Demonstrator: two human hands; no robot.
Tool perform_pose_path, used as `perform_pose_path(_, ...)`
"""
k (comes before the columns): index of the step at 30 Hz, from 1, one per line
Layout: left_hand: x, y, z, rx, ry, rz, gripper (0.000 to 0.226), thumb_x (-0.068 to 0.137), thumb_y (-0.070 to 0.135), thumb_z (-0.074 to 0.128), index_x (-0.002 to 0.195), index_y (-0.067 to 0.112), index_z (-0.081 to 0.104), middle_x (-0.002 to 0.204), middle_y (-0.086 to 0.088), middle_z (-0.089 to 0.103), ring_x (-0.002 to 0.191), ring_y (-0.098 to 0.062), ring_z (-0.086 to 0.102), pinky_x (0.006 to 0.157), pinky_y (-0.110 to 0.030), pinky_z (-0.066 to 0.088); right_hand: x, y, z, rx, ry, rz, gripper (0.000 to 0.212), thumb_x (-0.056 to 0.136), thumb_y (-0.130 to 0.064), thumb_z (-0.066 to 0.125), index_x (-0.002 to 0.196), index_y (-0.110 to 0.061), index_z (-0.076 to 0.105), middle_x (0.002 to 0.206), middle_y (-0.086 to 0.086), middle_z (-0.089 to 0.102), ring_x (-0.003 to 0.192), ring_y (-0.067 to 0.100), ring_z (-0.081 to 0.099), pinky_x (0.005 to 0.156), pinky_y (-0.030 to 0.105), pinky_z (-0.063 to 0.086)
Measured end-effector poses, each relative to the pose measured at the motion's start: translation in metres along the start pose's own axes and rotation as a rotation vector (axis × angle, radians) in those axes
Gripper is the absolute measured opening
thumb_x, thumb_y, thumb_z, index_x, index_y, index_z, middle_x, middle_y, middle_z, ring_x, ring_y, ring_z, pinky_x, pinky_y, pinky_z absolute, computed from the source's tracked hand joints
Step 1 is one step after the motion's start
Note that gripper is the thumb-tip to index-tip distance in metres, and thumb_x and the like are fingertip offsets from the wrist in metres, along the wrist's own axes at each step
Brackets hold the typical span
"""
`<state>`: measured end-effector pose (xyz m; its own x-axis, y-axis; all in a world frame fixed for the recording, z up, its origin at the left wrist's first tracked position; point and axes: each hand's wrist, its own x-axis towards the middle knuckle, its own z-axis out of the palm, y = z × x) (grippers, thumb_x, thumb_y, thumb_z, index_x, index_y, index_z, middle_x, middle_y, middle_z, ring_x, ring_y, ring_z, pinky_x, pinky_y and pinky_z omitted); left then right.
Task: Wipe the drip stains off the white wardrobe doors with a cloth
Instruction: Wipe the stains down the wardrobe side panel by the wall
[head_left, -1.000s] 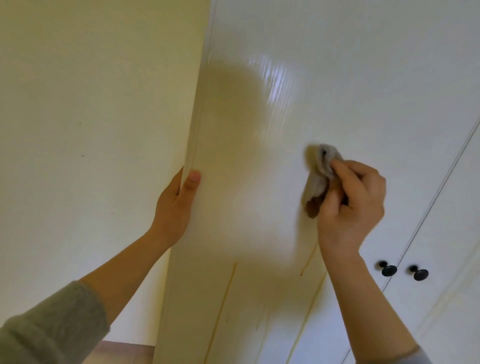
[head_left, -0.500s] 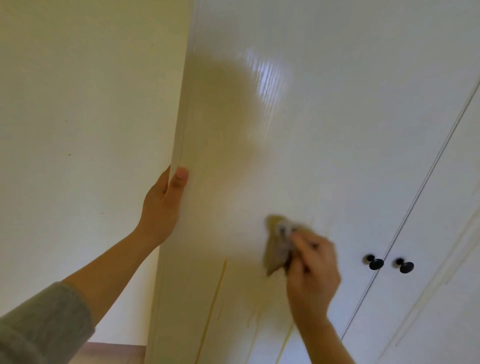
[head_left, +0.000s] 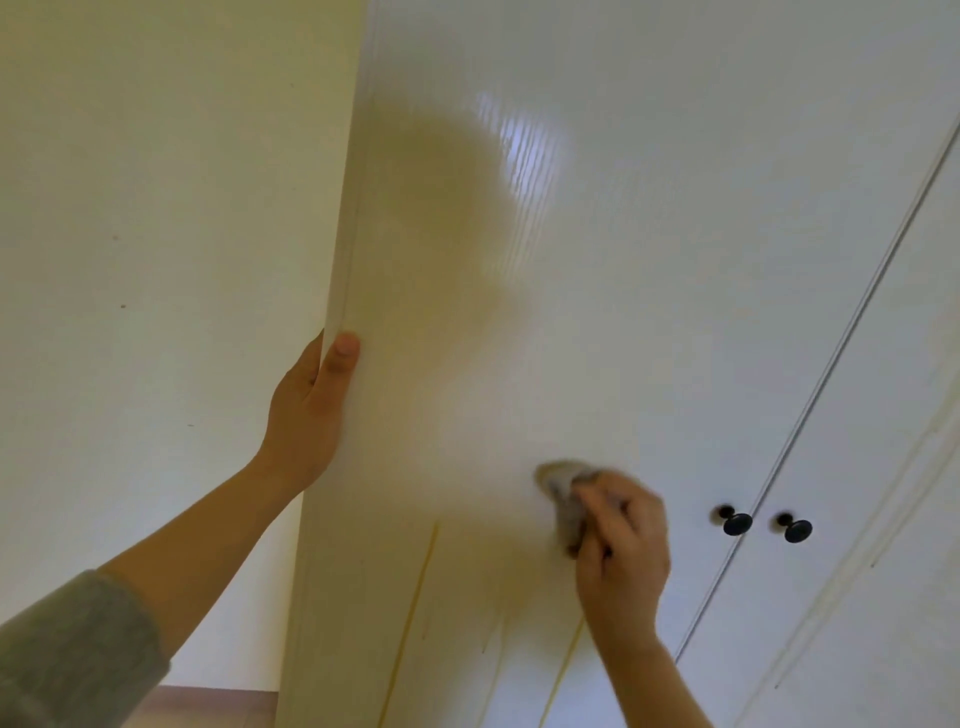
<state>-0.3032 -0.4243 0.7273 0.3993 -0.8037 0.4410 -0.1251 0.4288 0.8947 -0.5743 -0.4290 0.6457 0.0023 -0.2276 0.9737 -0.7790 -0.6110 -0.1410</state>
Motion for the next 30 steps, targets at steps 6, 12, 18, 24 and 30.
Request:
perform_pose_path(6, -0.002, 0.001, 0.0, 0.015, -0.008, 0.011, 0.054, 0.082, 0.063, 0.028, 0.118, 0.031, 0.052, 0.094, 0.025, 0.055, 0.084, 0.007, 0.052, 0.069, -0.01, 0.037, 0.004, -0.005, -0.02, 0.058, 0.136, 0.187, 0.035, 0.082, -0.004, 0.042, 0.102, -0.014, 0.07, 0.106, -0.004, 0.058, 0.097, 0.01, 0.053, 0.083, 0.011, 0.041)
perform_pose_path(12, -0.002, 0.002, 0.001, 0.023, -0.005, 0.007, 0.053, 0.081, 0.064, 0.027, 0.116, 0.031, 0.052, 0.093, 0.024, 0.055, 0.082, 0.008, 0.052, 0.065, -0.005, 0.036, 0.104, 0.028, -0.038, -0.058, 0.419, 0.223, 0.029, 0.089, 0.007, 0.045, 0.105, 0.002, 0.069, 0.104, 0.016, 0.063, 0.099, 0.031, 0.058, 0.085, 0.021, 0.043)
perform_pose_path(18, 0.0, 0.0, 0.001, 0.026, 0.018, 0.005, 0.054, 0.081, 0.064, 0.028, 0.117, 0.031, 0.052, 0.094, 0.027, 0.054, 0.083, 0.009, 0.051, 0.068, -0.007, 0.035, 0.033, 0.026, -0.013, -0.032, 0.283, 0.206, 0.037, 0.081, 0.001, 0.038, 0.103, -0.003, 0.067, 0.109, 0.011, 0.057, 0.102, 0.03, 0.054, 0.092, 0.018, 0.039)
perform_pose_path(24, -0.001, 0.001, 0.001, 0.053, 0.01, 0.008, 0.049, 0.083, 0.063, 0.026, 0.114, 0.033, 0.049, 0.091, 0.025, 0.051, 0.08, 0.008, 0.048, 0.067, -0.009, 0.033, -0.043, 0.021, -0.023, -0.069, 0.054, 0.214, 0.035, 0.086, -0.007, 0.04, 0.096, 0.001, 0.072, 0.109, -0.004, 0.056, 0.102, 0.012, 0.053, 0.091, 0.009, 0.04)
perform_pose_path(30, 0.001, -0.003, 0.003, 0.063, 0.01, -0.003, 0.035, 0.096, 0.054, 0.027, 0.114, 0.032, 0.047, 0.09, 0.025, 0.049, 0.078, 0.008, 0.046, 0.064, -0.007, 0.031, 0.048, 0.034, -0.067, -0.098, 0.45, 0.307, 0.022, 0.084, 0.007, 0.05, 0.094, 0.003, 0.069, 0.099, 0.005, 0.063, 0.091, 0.014, 0.058, 0.082, 0.017, 0.043)
